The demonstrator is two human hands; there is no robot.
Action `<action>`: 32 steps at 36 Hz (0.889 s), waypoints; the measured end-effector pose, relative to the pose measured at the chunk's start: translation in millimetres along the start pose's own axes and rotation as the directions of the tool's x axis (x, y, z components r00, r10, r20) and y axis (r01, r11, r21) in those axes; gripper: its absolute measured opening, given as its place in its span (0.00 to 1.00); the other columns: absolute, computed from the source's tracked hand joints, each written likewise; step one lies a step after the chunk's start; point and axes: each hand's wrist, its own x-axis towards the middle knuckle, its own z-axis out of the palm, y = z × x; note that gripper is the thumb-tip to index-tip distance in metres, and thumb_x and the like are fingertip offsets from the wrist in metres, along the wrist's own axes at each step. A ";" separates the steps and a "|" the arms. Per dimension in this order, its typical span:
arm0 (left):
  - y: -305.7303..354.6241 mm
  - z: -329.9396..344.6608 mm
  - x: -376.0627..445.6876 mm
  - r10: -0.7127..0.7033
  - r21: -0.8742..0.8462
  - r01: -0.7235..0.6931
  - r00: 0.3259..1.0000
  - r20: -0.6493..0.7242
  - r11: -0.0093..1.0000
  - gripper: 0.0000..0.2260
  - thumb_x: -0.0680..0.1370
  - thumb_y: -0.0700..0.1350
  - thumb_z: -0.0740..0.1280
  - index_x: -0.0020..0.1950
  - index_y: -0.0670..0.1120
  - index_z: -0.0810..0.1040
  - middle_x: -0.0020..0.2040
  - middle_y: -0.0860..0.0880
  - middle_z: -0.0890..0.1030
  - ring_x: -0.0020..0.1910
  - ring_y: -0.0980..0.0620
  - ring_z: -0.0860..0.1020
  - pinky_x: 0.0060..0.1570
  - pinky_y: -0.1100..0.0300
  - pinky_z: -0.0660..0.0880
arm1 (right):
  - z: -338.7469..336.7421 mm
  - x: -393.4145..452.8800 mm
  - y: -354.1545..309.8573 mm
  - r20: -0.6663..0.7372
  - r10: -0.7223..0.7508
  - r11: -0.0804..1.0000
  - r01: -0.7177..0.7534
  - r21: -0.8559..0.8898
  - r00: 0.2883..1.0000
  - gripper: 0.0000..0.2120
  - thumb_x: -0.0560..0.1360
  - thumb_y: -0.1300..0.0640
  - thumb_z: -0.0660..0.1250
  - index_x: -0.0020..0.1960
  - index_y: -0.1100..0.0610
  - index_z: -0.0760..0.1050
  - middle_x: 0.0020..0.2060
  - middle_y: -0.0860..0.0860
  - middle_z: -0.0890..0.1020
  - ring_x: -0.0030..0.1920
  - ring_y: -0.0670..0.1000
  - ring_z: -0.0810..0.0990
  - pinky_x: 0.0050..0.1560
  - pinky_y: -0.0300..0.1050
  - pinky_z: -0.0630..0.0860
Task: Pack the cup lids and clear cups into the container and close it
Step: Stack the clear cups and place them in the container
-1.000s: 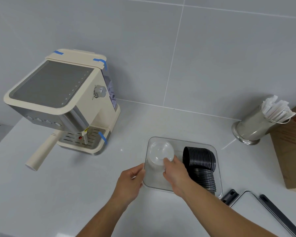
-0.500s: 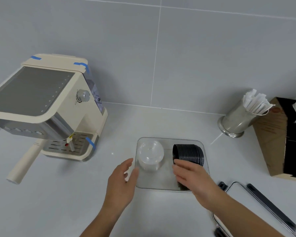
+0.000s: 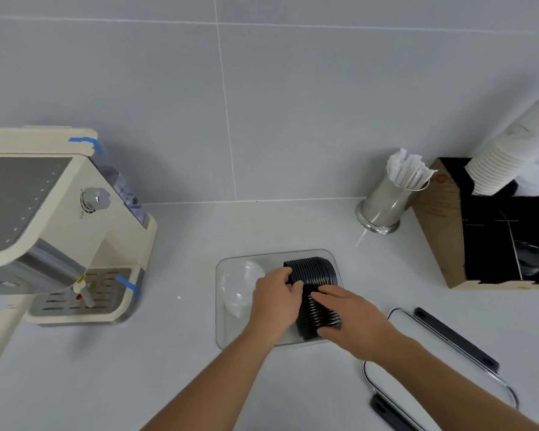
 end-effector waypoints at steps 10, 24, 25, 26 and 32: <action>2.1 5.8 26.2 0.047 0.079 -0.048 0.999 0.014 0.996 0.15 0.76 0.41 0.68 0.62 0.41 0.81 0.59 0.44 0.83 0.59 0.47 0.80 0.62 0.53 0.75 | 11.1 -2.8 14.9 -0.133 -0.059 0.998 0.061 0.011 0.989 0.30 0.76 0.46 0.66 0.76 0.48 0.63 0.74 0.43 0.67 0.72 0.44 0.67 0.70 0.36 0.62; -12.8 4.1 36.4 0.111 0.034 -0.113 0.992 0.065 0.993 0.17 0.73 0.37 0.74 0.61 0.42 0.81 0.54 0.43 0.83 0.45 0.54 0.80 0.52 0.66 0.75 | 39.0 -15.4 37.0 -0.372 -0.096 0.989 0.132 0.072 0.923 0.27 0.75 0.46 0.69 0.72 0.52 0.71 0.67 0.38 0.67 0.71 0.36 0.61 0.70 0.32 0.56; -13.2 4.2 35.9 0.112 0.031 -0.115 0.992 0.062 0.993 0.16 0.73 0.37 0.74 0.61 0.42 0.81 0.53 0.43 0.83 0.45 0.54 0.80 0.51 0.66 0.75 | 38.9 -15.4 36.6 -0.371 -0.101 0.988 0.136 0.070 0.923 0.28 0.75 0.47 0.68 0.72 0.53 0.70 0.67 0.38 0.68 0.71 0.37 0.61 0.70 0.32 0.56; -13.5 4.4 35.1 0.114 0.027 -0.115 0.992 0.058 0.993 0.16 0.72 0.37 0.74 0.60 0.42 0.81 0.52 0.43 0.83 0.45 0.53 0.80 0.51 0.65 0.76 | 38.7 -15.0 36.0 -0.369 -0.106 0.988 0.141 0.069 0.924 0.28 0.75 0.47 0.68 0.73 0.53 0.70 0.67 0.39 0.68 0.71 0.38 0.61 0.71 0.33 0.56; -16.0 8.6 30.5 0.142 0.013 -0.143 0.989 0.037 0.990 0.16 0.72 0.37 0.74 0.59 0.43 0.81 0.48 0.46 0.82 0.44 0.52 0.81 0.51 0.63 0.77 | 41.0 -13.7 36.7 -0.355 -0.093 0.991 0.122 0.060 0.930 0.29 0.75 0.43 0.63 0.72 0.54 0.70 0.70 0.44 0.71 0.72 0.43 0.65 0.72 0.41 0.60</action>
